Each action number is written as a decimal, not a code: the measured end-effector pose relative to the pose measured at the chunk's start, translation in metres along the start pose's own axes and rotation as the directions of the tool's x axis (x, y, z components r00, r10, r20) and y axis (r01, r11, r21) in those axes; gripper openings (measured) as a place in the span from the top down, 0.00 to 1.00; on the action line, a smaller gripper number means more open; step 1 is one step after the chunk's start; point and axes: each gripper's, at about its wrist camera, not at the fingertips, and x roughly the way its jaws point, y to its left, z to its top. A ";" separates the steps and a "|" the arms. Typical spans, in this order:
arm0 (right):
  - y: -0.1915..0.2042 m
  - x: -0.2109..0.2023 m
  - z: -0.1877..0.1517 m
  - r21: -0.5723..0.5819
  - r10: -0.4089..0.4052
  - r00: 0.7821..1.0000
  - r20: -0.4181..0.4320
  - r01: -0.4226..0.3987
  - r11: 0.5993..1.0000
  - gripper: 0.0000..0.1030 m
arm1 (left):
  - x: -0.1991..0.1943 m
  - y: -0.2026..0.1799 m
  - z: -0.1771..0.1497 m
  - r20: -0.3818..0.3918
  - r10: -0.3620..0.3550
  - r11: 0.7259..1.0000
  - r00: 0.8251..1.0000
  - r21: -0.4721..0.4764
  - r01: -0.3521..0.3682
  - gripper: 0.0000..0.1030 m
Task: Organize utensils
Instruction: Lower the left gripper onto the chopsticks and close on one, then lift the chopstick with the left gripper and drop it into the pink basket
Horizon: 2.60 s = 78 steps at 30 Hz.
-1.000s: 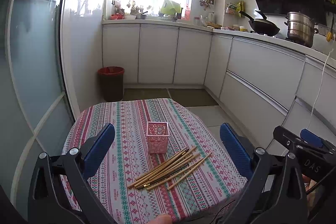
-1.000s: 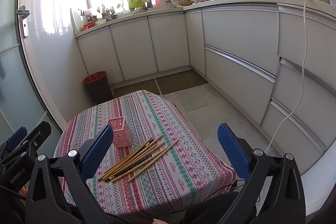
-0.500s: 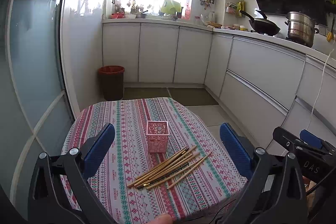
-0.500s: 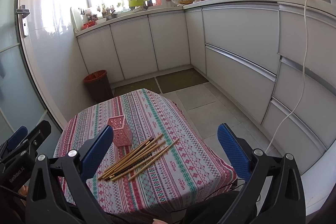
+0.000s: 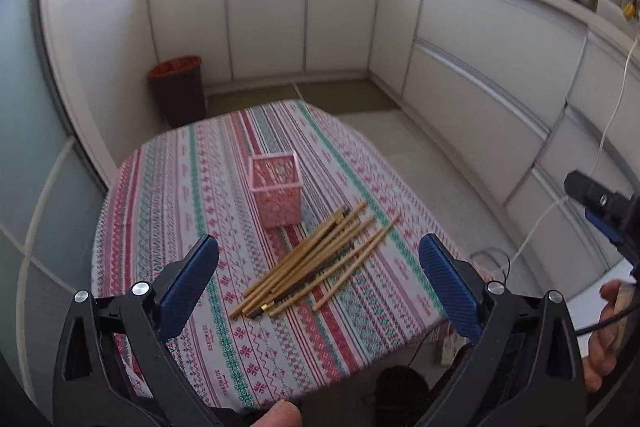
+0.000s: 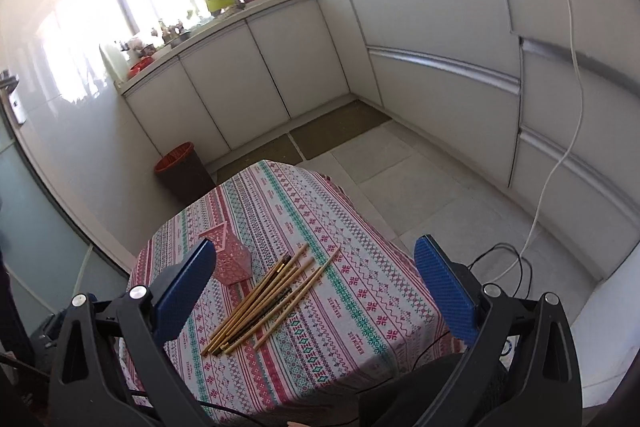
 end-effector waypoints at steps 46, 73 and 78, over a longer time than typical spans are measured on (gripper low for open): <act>-0.077 0.205 -0.033 0.255 0.067 0.883 -0.464 0.061 0.965 0.06 | 0.219 -0.041 0.034 -0.366 -0.285 0.906 0.886 0.199 0.374 0.96; 0.065 0.344 -0.093 0.062 -0.384 0.676 -0.629 0.536 0.842 0.90 | 0.037 0.122 0.009 0.120 -0.338 0.940 0.933 0.004 0.340 0.96; 0.042 0.326 -0.084 0.205 -0.219 0.767 -0.603 0.414 0.887 0.95 | 0.023 0.124 0.009 0.154 -0.312 0.948 0.938 -0.009 0.317 0.96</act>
